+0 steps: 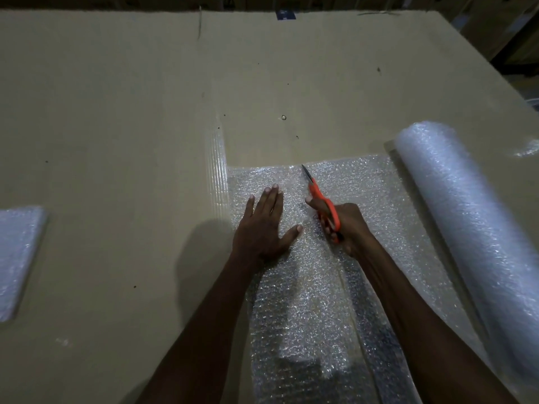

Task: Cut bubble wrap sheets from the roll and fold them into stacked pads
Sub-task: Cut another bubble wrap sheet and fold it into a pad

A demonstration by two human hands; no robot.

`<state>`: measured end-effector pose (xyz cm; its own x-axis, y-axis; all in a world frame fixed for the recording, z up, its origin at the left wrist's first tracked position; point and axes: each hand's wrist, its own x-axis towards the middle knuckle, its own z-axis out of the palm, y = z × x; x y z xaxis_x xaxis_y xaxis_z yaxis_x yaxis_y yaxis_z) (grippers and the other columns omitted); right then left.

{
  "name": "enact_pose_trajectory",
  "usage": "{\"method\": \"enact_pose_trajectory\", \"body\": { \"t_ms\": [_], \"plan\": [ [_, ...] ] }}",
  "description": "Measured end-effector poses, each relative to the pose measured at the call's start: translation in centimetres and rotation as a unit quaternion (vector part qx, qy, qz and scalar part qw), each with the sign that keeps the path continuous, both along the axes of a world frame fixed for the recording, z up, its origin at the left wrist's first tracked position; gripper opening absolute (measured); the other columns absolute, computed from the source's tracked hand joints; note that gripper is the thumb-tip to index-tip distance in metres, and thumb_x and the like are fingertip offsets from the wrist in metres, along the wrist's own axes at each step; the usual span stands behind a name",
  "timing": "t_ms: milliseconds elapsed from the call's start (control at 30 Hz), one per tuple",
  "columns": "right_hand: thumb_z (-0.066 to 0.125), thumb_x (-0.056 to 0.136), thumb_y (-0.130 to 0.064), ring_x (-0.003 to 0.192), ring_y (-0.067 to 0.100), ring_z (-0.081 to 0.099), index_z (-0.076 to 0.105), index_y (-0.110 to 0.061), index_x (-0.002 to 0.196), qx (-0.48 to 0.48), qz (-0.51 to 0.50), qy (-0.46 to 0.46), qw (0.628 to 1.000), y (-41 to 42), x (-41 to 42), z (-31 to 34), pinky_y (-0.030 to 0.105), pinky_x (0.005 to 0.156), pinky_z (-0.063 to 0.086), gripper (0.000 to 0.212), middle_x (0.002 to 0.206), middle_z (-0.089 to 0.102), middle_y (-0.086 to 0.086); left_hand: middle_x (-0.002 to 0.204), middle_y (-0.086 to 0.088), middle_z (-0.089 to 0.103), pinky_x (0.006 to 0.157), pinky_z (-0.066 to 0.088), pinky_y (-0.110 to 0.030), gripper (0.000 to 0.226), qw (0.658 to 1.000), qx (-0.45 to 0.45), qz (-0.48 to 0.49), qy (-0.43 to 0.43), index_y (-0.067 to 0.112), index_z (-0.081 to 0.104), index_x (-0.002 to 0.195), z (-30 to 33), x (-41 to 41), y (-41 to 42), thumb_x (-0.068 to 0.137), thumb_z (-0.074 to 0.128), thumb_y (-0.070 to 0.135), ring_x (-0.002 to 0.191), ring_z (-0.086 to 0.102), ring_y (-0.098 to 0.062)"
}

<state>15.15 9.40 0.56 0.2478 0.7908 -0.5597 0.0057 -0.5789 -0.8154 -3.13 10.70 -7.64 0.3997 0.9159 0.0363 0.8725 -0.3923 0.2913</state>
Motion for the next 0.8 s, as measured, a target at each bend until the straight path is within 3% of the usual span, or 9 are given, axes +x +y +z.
{"method": "enact_pose_trajectory", "body": {
  "t_ms": [200, 800],
  "plan": [
    [0.089, 0.073, -0.046, 0.035, 0.014, 0.042, 0.065, -0.009, 0.060, -0.002, 0.000, -0.005, 1.000, 0.4, -0.1, -0.1, 0.021, 0.038, 0.033, 0.046, 0.048, 0.055, 0.005, 0.167, -0.009, 0.006, 0.124, 0.005, -0.049, 0.093, 1.000, -0.001, -0.002, 0.000, 0.007, 0.012, 0.159, -0.1, 0.0, 0.1, 0.093, 0.018, 0.074, 0.154, 0.001, -0.020],
    [0.090, 0.073, -0.038, 0.037, 0.014, 0.045, 0.070, 0.002, 0.071, 0.004, -0.003, -0.015, 1.000, 1.1, -0.1, -0.4, 0.020, 0.037, 0.035, 0.045, 0.058, 0.059, 0.013, 0.167, -0.009, 0.005, 0.124, 0.006, -0.050, 0.092, 1.000, -0.012, -0.005, 0.019, 0.007, 0.011, 0.159, -0.1, -0.1, 0.1, 0.095, 0.019, 0.073, 0.154, 0.001, -0.021]
  ]
}}
